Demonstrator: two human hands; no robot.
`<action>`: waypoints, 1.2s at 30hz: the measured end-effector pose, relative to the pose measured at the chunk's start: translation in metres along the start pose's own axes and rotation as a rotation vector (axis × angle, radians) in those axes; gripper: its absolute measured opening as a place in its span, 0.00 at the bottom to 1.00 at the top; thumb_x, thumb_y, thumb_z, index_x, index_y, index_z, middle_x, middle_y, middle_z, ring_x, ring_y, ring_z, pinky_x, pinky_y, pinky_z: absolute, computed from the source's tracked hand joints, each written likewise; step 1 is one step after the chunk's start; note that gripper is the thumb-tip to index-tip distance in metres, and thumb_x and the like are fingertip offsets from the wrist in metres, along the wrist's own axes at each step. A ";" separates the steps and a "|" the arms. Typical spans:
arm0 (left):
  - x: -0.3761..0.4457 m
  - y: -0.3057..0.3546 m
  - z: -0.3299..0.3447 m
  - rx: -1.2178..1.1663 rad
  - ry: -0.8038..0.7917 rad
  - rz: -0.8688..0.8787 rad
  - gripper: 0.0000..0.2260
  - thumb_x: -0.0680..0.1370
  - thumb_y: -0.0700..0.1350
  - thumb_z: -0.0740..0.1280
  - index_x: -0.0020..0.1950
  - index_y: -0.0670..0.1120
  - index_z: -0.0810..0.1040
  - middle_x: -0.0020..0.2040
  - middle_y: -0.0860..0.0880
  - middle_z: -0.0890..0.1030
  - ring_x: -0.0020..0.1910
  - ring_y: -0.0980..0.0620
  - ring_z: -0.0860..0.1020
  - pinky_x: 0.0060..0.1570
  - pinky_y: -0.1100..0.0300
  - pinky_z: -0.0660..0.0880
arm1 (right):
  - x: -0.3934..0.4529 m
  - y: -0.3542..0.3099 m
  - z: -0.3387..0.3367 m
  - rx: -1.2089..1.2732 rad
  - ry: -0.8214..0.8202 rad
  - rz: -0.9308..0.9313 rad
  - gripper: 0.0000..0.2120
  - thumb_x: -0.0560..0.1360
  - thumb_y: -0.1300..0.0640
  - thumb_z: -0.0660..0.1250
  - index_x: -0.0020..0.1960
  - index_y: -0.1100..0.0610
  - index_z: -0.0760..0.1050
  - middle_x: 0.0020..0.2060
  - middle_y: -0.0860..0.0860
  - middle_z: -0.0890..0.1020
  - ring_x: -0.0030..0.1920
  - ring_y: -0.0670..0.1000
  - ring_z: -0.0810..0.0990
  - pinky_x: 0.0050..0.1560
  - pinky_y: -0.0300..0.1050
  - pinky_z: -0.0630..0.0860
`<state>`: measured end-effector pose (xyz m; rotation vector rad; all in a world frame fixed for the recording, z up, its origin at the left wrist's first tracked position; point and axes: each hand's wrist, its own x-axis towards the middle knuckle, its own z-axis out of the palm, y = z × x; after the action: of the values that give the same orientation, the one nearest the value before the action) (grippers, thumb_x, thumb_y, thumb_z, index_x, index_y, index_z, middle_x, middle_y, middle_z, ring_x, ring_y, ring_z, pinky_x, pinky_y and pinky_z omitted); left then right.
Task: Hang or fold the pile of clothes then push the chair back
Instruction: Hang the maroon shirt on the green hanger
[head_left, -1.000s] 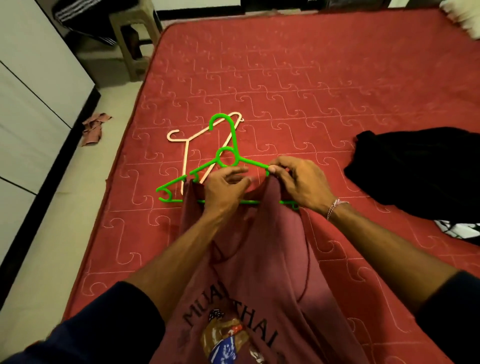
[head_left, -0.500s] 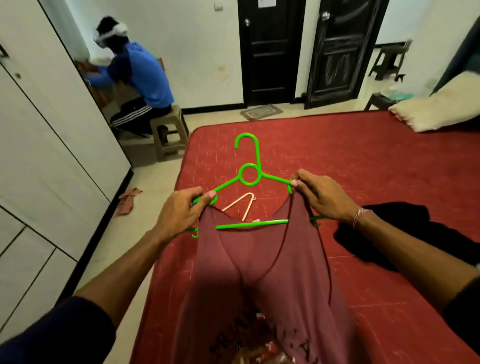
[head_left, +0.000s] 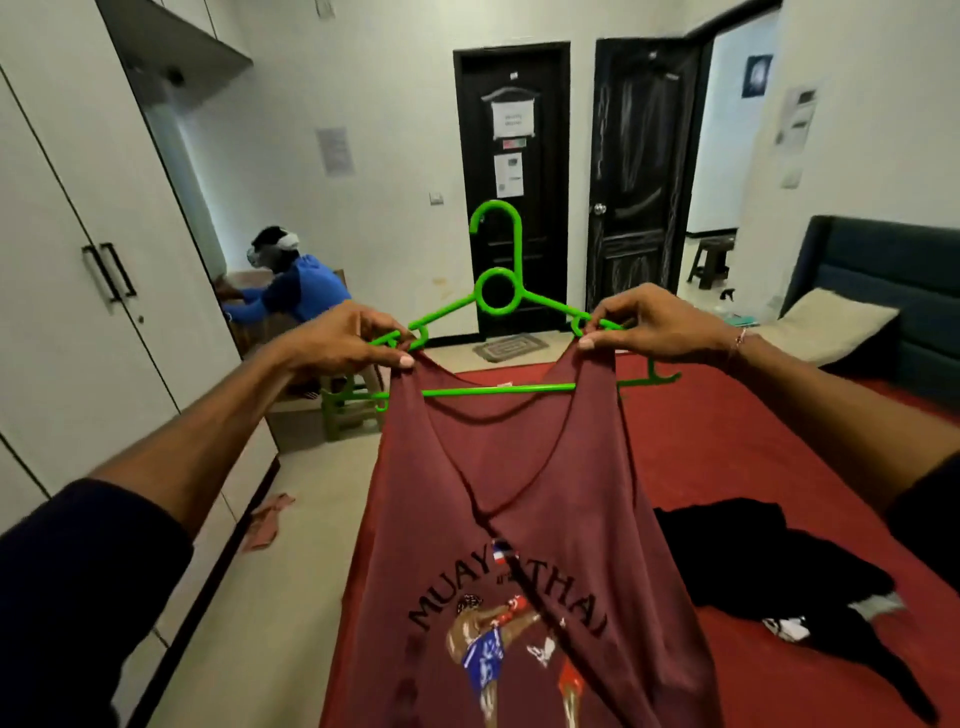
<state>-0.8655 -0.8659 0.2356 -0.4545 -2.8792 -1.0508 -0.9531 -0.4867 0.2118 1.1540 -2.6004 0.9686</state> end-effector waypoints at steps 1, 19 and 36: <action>-0.005 0.015 -0.009 0.000 0.029 0.011 0.10 0.74 0.41 0.75 0.53 0.40 0.85 0.42 0.48 0.86 0.37 0.61 0.79 0.38 0.72 0.74 | -0.002 -0.011 -0.014 0.007 -0.011 0.001 0.10 0.74 0.47 0.74 0.50 0.52 0.85 0.44 0.49 0.86 0.49 0.53 0.85 0.56 0.58 0.80; -0.121 0.200 -0.053 0.201 0.441 0.062 0.07 0.76 0.41 0.74 0.53 0.44 0.81 0.49 0.38 0.84 0.44 0.40 0.81 0.43 0.53 0.80 | -0.076 -0.119 -0.164 0.045 0.102 -0.204 0.13 0.73 0.49 0.74 0.55 0.51 0.84 0.46 0.52 0.86 0.39 0.44 0.80 0.40 0.42 0.78; -0.252 0.283 -0.069 0.264 0.696 -0.050 0.08 0.77 0.45 0.72 0.52 0.42 0.83 0.40 0.50 0.82 0.35 0.65 0.77 0.35 0.74 0.71 | -0.080 -0.217 -0.185 0.039 0.170 -0.422 0.10 0.79 0.49 0.69 0.54 0.55 0.84 0.41 0.47 0.85 0.36 0.35 0.79 0.39 0.35 0.73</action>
<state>-0.5474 -0.7692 0.4302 0.0109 -2.3479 -0.6390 -0.7681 -0.4333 0.4365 1.4767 -2.0947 0.9735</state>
